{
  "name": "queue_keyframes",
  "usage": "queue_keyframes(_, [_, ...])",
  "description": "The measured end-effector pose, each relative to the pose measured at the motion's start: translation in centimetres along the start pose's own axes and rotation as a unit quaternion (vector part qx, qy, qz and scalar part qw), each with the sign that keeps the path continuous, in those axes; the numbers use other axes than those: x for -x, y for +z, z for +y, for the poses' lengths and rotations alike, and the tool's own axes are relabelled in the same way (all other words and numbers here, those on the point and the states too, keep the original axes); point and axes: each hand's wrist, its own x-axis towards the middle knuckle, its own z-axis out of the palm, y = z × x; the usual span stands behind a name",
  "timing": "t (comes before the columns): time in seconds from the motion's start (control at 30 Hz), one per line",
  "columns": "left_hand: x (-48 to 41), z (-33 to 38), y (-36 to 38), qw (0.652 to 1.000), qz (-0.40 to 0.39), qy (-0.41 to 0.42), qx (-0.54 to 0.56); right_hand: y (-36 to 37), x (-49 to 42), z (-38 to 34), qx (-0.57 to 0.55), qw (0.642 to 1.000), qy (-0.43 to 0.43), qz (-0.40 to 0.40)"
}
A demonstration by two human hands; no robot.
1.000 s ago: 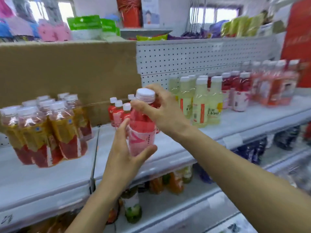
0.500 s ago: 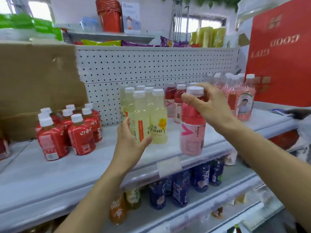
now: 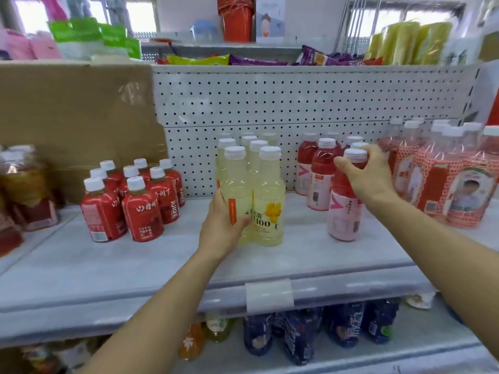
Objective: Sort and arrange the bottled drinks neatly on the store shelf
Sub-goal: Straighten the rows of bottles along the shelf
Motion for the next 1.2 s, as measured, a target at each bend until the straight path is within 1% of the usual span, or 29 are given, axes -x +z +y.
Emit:
queue_keyframes(0.1, [0.4, 0.0, -0.6, 1.000, -0.022, -0.011, 0.006, 0.4, 0.8, 0.0, 0.019, 1.000, -0.006, 0.017])
queue_keyframes(0.2, [1.9, -0.4, -1.8, 0.995, -0.101, -0.028, -0.001, 0.8, 2.9, 0.3, 0.055, 0.998, 0.001, -0.010])
queue_keyframes(0.27, [3.4, -1.0, -3.0, 0.986, -0.159, -0.035, -0.044, 1.1, 5.1, 0.6, 0.087, 0.996, 0.007, -0.022])
queue_keyframes(0.33, [5.1, -1.4, -4.8, 0.977, -0.177, -0.035, -0.118, 1.4, 7.4, 0.3, 0.119, 0.992, 0.022, -0.024])
queue_keyframes(0.37, [6.1, -1.5, -6.0, 0.974, -0.170, -0.028, -0.145, 1.6, 8.8, -0.1, 0.129, 0.991, 0.032, -0.028])
queue_keyframes(0.43, [8.4, -1.7, -8.5, 0.978, -0.144, -0.003, -0.150, 2.5, 12.1, -1.3, 0.140, 0.989, 0.022, -0.031])
queue_keyframes(0.5, [11.4, -2.5, -11.1, 0.985, -0.105, 0.033, -0.135, 3.8, 16.2, -3.1, 0.125, 0.990, -0.051, -0.035])
queue_keyframes(0.53, [13.1, -3.2, -12.5, 0.985, -0.083, 0.052, -0.141, 4.7, 18.7, -4.1, 0.093, 0.990, -0.091, -0.049])
queue_keyframes(0.57, [15.0, -4.3, -13.7, 0.984, -0.062, 0.069, -0.154, 5.7, 21.3, -5.2, 0.051, 0.989, -0.120, -0.070])
queue_keyframes(0.63, [19.0, -6.8, -16.4, 0.983, -0.033, 0.080, -0.159, 8.0, 26.9, -7.3, -0.018, 0.981, -0.147, -0.123])
queue_keyframes(0.7, [23.4, -10.0, -19.2, 0.988, -0.032, 0.051, -0.143, 11.1, 32.7, -8.1, -0.031, 0.967, -0.161, -0.193])
queue_keyframes(0.73, [25.6, -11.7, -20.6, 0.989, -0.049, 0.015, -0.137, 12.9, 35.6, -8.1, -0.020, 0.957, -0.164, -0.239])
queue_keyframes(0.8, [30.2, -15.7, -23.6, 0.983, -0.102, -0.088, -0.122, 16.8, 41.3, -7.9, 0.021, 0.925, -0.146, -0.351])
queue_keyframes(0.87, [34.8, -19.8, -26.8, 0.966, -0.150, -0.190, -0.093, 20.3, 46.7, -8.0, 0.057, 0.868, -0.098, -0.483])
queue_keyframes(0.9, [36.8, -21.7, -28.4, 0.958, -0.157, -0.231, -0.071, 21.8, 49.1, -8.3, 0.065, 0.835, -0.078, -0.542])
queue_keyframes(0.97, [40.5, -24.6, -31.7, 0.944, -0.150, -0.288, -0.049, 24.7, 53.5, -9.0, 0.089, 0.774, -0.068, -0.623])
queue_keyframes(1.03, [43.6, -26.9, -34.8, 0.939, -0.120, -0.316, -0.062, 27.2, 57.0, -10.4, 0.130, 0.731, -0.082, -0.665])
queue_keyframes(1.1, [46.3, -28.4, -37.7, 0.936, -0.083, -0.336, -0.065, 29.4, 60.1, -12.0, 0.155, 0.705, -0.105, -0.684])
queue_keyframes(1.17, [48.6, -29.9, -40.2, 0.927, -0.063, -0.364, -0.071, 31.6, 62.6, -13.6, 0.151, 0.689, -0.134, -0.696])
queue_keyframes(1.2, [49.5, -30.9, -41.6, 0.922, -0.052, -0.378, -0.068, 33.0, 63.8, -14.5, 0.140, 0.690, -0.149, -0.695])
